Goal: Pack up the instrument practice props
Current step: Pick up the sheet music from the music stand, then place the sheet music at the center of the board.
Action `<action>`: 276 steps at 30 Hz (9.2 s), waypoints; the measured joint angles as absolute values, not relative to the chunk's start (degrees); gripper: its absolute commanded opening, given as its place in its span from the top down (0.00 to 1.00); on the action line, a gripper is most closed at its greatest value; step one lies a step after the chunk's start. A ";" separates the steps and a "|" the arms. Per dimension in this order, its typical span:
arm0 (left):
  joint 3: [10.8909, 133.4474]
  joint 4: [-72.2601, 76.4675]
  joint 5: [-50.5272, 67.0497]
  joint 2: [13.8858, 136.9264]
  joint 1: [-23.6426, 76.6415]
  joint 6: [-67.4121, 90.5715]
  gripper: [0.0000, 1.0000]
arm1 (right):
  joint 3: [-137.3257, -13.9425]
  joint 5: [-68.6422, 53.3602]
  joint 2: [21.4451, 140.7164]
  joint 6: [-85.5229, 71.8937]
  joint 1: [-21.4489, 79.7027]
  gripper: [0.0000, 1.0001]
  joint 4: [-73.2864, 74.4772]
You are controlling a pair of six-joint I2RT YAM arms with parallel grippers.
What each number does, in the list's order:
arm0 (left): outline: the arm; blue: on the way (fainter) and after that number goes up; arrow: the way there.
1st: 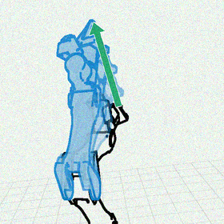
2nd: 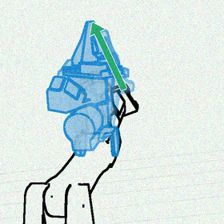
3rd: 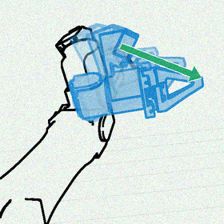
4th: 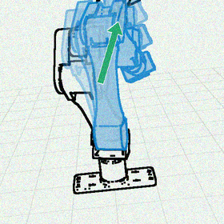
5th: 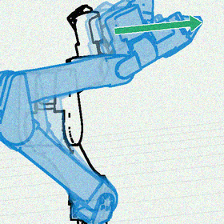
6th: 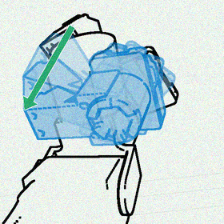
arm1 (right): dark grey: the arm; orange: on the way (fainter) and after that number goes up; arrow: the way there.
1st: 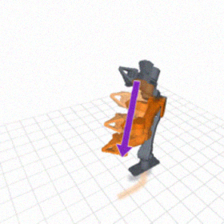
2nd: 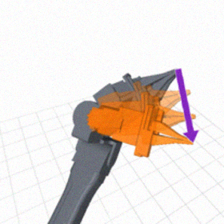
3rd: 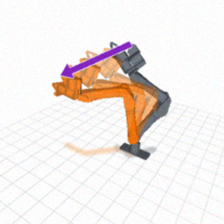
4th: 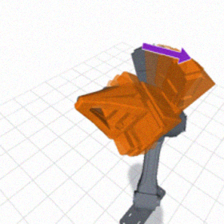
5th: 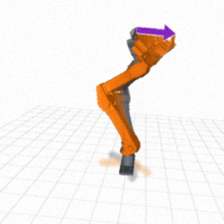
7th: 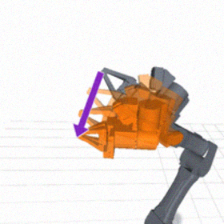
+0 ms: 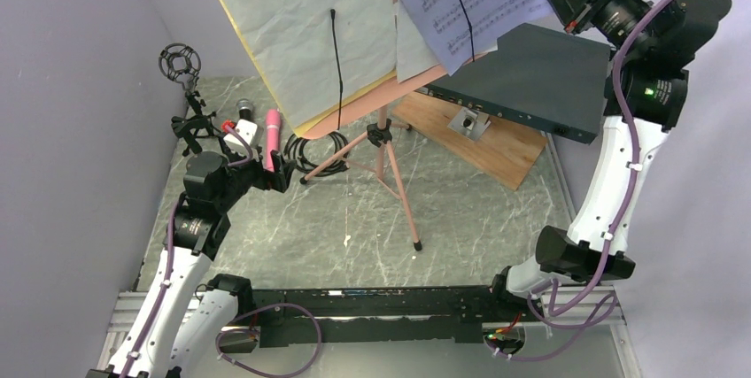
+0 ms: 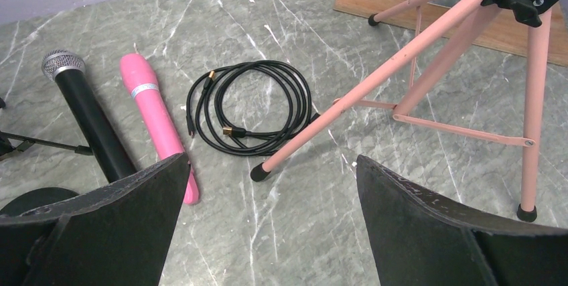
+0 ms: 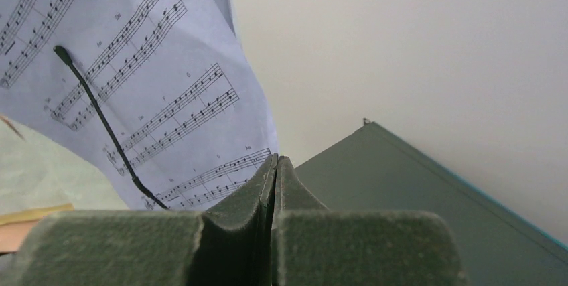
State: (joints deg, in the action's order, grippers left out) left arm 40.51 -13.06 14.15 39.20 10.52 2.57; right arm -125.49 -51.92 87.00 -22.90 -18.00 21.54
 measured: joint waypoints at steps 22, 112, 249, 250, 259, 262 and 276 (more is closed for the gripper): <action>40.51 -13.21 15.31 39.09 10.52 2.52 0.01 | -127.11 -38.96 81.58 -20.67 -33.23 1.00 24.36; 24.03 23.05 12.19 44.82 47.62 13.28 0.01 | -70.13 -82.21 40.99 41.60 -41.25 1.00 80.88; 111.48 -36.23 26.44 121.97 -7.86 37.58 1.00 | -44.80 -62.78 41.52 19.29 -20.03 0.19 35.90; 110.87 -34.48 27.57 121.45 -7.94 39.05 1.00 | -44.80 -62.67 41.50 19.29 -20.03 0.19 35.90; 108.01 -20.40 39.64 120.14 -8.21 47.99 1.00 | -44.64 -61.76 41.23 19.31 -19.66 0.19 35.90; 105.03 -19.42 41.91 119.59 -8.21 47.86 1.00 | -44.62 -61.76 41.08 19.31 -19.51 0.18 35.90; 96.88 -27.49 39.70 114.89 -7.79 36.10 0.99 | -44.51 -61.52 40.97 19.29 -19.40 0.18 35.86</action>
State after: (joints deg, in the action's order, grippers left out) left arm 96.88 -27.49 39.70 114.89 -7.79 36.10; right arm -44.51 -61.52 40.97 19.29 -19.40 35.86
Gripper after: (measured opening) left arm 0.007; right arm 0.818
